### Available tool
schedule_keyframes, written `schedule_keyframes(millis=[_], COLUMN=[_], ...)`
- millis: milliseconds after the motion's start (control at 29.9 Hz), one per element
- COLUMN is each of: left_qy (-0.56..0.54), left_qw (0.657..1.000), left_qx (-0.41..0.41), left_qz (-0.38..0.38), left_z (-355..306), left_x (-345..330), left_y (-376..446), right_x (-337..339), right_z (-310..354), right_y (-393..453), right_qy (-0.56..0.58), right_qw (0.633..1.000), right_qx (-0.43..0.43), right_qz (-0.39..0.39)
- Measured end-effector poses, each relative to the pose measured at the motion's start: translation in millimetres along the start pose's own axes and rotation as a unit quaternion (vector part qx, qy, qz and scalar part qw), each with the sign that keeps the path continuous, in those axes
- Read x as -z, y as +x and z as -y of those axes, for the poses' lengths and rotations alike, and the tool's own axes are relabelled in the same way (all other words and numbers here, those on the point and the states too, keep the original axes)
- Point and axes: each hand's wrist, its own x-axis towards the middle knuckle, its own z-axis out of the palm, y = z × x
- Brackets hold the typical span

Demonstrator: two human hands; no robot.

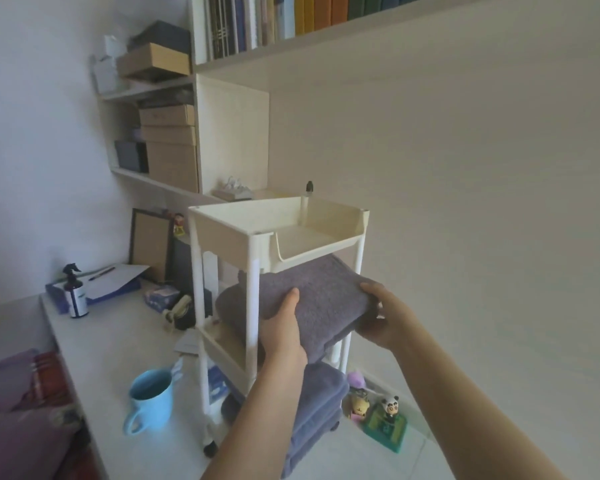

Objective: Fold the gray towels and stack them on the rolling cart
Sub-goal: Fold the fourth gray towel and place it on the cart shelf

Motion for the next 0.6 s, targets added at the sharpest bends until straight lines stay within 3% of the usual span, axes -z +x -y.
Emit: schedule_keyframes(millis=[67,201,301,401,502,602], left_qy=[0.007,0.099,0.152,0.077,0.126,0.161], left_qw=[1.000,0.995,0.988,0.993,0.982,0.965], left_qx=[-0.006,0.001,0.013,0.032,-0.137,-0.203], left_qz=[-0.012,-0.011,0.037,0.086,0.028,-0.024], left_z=[5,21,13,11,8,13], left_x=[1,10,9,10,7,9], left_y=[8,37,17,2,11,15], right_x=[-3,0,2,-8,-23,-35], right_z=[-11,-27,-31,-28,-25,-33], right_y=[11,27,35,31,27,30], right_qy=[-0.022,-0.002,0.032,0.041,0.052,0.037], right_qw=[0.998,1.000,0.999,0.997,0.994,0.995], right_qx=[-0.051,-0.024,0.001,0.037,0.079,0.091], right_qz=[0.013,0.010,0.017,0.046,0.049,0.033])
